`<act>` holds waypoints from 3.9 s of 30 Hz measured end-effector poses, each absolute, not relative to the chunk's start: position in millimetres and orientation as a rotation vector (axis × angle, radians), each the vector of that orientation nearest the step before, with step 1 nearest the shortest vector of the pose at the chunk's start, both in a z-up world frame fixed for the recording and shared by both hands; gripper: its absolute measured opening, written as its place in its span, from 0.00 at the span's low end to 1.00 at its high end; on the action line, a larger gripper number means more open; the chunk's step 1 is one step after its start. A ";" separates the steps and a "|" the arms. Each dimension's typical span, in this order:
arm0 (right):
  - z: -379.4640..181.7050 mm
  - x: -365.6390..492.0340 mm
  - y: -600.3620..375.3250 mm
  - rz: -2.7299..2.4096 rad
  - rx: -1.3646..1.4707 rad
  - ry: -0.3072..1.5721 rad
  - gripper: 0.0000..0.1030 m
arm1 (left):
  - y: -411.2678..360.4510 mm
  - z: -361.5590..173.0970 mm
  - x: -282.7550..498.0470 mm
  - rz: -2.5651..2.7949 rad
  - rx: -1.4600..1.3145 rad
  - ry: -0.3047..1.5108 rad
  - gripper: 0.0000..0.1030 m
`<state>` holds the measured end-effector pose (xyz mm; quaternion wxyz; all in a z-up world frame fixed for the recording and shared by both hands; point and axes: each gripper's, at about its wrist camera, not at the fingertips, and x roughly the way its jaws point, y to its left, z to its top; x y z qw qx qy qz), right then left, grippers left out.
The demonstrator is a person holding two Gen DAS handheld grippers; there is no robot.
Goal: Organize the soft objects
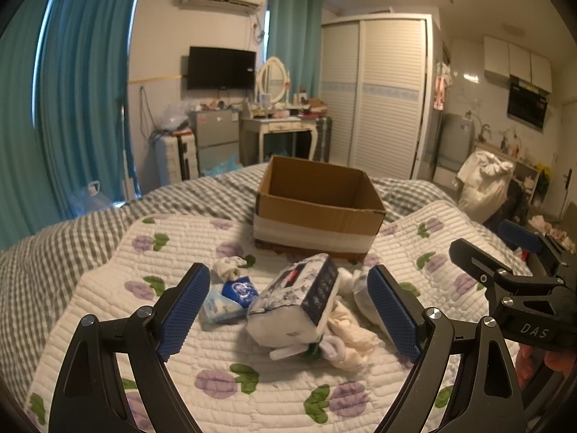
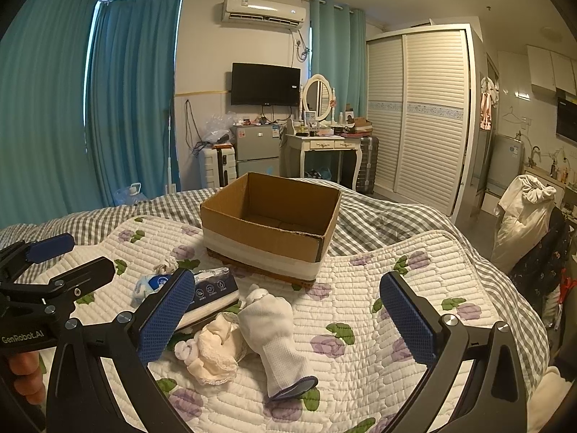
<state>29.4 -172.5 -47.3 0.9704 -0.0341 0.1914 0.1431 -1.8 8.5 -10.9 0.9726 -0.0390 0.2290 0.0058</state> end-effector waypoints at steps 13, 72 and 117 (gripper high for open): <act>-43.0 27.8 -171.8 0.294 -0.078 0.395 1.00 | 8.8 -6.8 -4.1 0.018 -0.092 0.442 0.88; -3.4 84.4 -188.4 0.465 -0.023 0.482 0.29 | -2.2 32.2 49.9 -0.047 -0.124 0.508 0.53; 116.9 137.2 -171.8 0.457 -0.143 0.441 0.84 | 1.3 130.4 66.6 0.073 0.081 0.405 0.86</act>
